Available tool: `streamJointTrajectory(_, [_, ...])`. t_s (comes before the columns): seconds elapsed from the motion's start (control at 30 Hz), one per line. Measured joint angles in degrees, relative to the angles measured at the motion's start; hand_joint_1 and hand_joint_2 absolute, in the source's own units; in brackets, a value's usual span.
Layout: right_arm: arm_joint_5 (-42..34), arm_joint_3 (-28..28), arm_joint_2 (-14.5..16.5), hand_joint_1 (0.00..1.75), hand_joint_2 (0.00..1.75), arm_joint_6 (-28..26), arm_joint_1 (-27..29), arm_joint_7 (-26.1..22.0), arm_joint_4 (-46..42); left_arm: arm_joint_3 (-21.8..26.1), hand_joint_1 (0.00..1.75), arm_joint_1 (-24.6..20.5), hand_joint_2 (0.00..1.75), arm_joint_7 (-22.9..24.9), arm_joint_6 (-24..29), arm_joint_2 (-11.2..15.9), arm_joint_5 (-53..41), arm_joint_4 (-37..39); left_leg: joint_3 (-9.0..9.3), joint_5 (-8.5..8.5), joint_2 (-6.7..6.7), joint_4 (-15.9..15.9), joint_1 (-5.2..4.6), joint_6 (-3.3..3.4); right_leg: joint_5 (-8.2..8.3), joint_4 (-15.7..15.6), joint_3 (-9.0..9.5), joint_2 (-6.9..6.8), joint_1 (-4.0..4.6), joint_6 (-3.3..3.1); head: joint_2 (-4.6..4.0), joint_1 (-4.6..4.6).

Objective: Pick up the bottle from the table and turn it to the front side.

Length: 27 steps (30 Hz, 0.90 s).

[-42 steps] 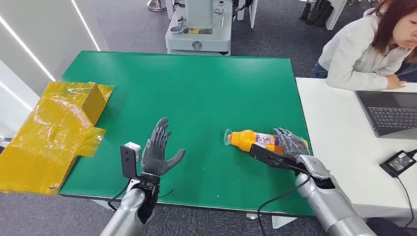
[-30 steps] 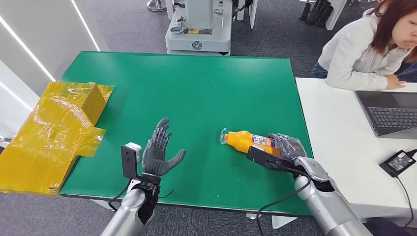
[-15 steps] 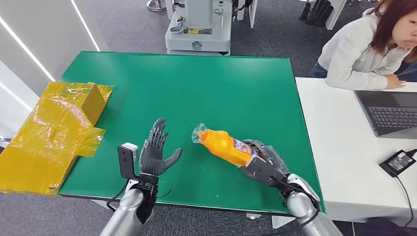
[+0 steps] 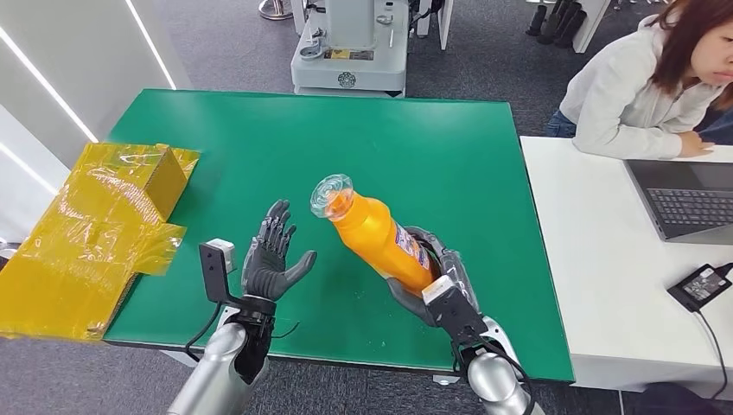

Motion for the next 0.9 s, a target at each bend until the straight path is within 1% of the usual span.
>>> streamJointTrajectory(0.1, [0.2,0.0,0.7,1.75,1.75,-1.2,-0.3,-0.3,0.2,-0.7,0.00,-1.5,1.75,1.6,-1.9,0.0,0.8,0.0,0.00,0.00,0.00,0.0,0.00,0.00,0.01,0.0,0.00,0.00,0.00,0.00,0.00,0.00])
streamJointTrajectory(0.23, [0.2,-0.1,1.2,1.75,1.75,-2.6,-1.2,-0.4,0.9,-1.5,0.00,-3.2,1.75,5.1,-5.4,0.2,3.0,-0.8,0.00,0.01,0.00,0.0,0.00,0.00,0.01,0.0,0.00,0.00,0.00,0.00,0.00,0.00])
streamJointTrajectory(0.33, [0.2,-0.6,1.3,1.75,1.75,-3.1,-2.2,-0.4,1.6,-1.6,0.00,-3.6,1.75,7.9,-8.2,0.6,5.5,-2.1,0.00,0.01,0.00,0.0,0.00,0.00,0.01,0.0,0.00,0.00,0.00,0.00,0.00,0.00])
streamJointTrajectory(0.43, [0.2,-1.2,1.3,1.75,1.75,-3.3,-3.2,-0.7,2.3,-1.7,0.00,-3.6,1.75,9.4,-9.9,0.9,7.0,-3.4,-0.01,0.01,0.00,0.0,0.00,0.00,0.01,0.0,-0.01,0.01,0.00,-0.01,0.00,0.01])
streamJointTrajectory(0.67, [1.2,-1.7,1.5,1.75,1.75,-5.1,-4.8,-1.4,2.7,-2.5,0.00,-3.6,1.75,10.2,-12.1,1.5,9.2,-4.6,-0.01,0.01,0.00,0.0,0.00,0.00,0.01,0.0,-0.01,0.01,0.00,-0.01,0.00,0.00])
streamJointTrajectory(0.9, [-0.6,-3.0,1.5,1.75,1.75,-5.1,-7.3,-0.5,4.8,-2.7,0.00,-4.4,1.75,9.5,-11.1,1.6,8.1,-4.7,0.00,0.02,0.00,0.0,0.00,0.00,0.01,0.0,-0.01,0.00,0.00,0.00,0.00,0.01])
